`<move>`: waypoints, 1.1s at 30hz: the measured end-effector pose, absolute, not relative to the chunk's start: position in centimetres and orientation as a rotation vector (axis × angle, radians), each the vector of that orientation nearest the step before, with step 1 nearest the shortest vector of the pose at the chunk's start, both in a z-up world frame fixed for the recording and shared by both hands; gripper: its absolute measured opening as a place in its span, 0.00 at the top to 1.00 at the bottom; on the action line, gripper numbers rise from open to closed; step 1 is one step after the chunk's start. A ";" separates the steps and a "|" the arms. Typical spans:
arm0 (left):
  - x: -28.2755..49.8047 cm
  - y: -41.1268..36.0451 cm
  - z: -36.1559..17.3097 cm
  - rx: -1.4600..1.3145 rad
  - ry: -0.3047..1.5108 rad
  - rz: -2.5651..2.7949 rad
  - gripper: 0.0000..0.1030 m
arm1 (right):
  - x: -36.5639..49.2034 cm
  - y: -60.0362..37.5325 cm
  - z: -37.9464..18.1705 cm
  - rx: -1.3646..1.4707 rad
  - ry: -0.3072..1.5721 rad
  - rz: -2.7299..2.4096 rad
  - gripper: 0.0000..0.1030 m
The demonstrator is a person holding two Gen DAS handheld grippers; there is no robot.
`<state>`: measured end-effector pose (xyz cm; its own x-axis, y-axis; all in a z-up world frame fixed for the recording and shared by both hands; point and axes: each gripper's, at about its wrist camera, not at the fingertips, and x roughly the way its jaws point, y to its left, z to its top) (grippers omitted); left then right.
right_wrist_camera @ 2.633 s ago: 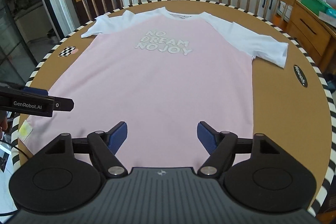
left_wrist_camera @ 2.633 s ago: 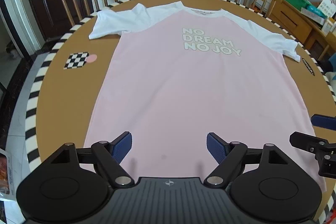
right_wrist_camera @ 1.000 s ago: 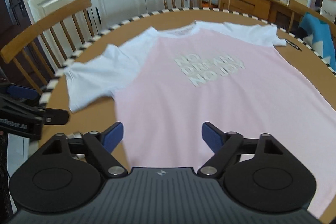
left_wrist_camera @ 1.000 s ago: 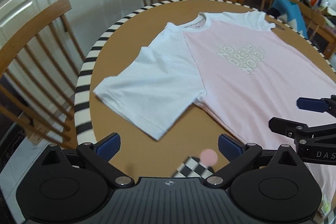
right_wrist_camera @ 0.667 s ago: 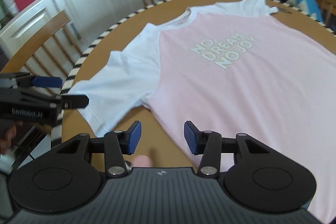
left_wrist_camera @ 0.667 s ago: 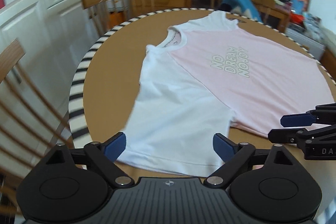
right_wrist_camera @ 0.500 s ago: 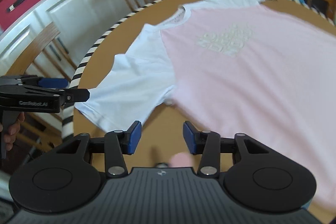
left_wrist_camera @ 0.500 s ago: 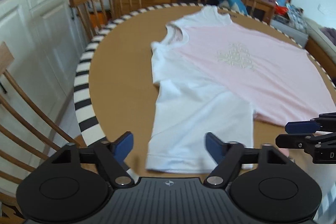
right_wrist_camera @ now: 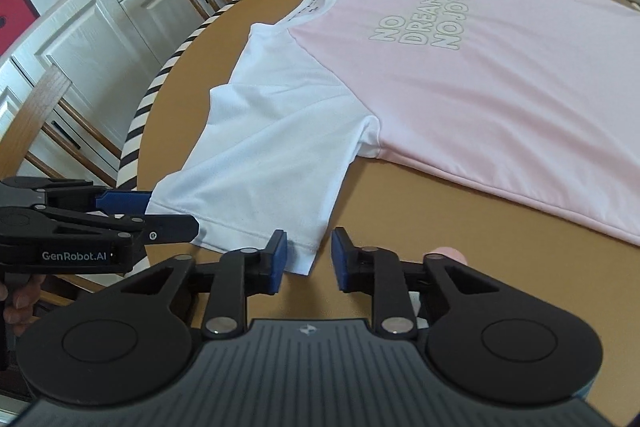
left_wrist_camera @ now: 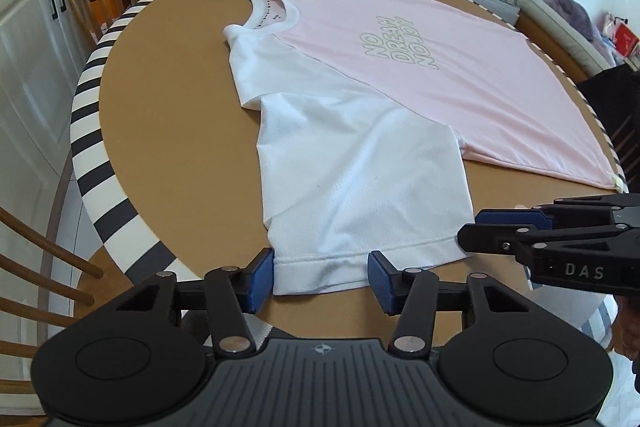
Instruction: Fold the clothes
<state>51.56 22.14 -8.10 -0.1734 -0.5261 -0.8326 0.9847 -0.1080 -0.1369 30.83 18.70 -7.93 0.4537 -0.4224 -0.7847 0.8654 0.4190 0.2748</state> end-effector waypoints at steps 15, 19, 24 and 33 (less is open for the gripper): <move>51.6 24.2 -6.4 0.678 0.904 -1.643 0.93 | 29.9 20.1 -6.0 0.773 0.675 -0.902 0.97; 51.7 24.7 -5.6 0.672 0.892 -1.654 0.93 | 29.3 20.1 -5.7 0.818 0.657 -0.896 0.97; 52.1 23.7 -4.2 0.650 0.901 -1.651 0.93 | 28.8 19.5 -4.4 0.857 0.611 -0.896 0.97; 50.2 16.5 -0.1 0.647 0.852 -1.628 0.93 | 26.6 13.1 -2.1 1.008 0.496 -0.879 0.96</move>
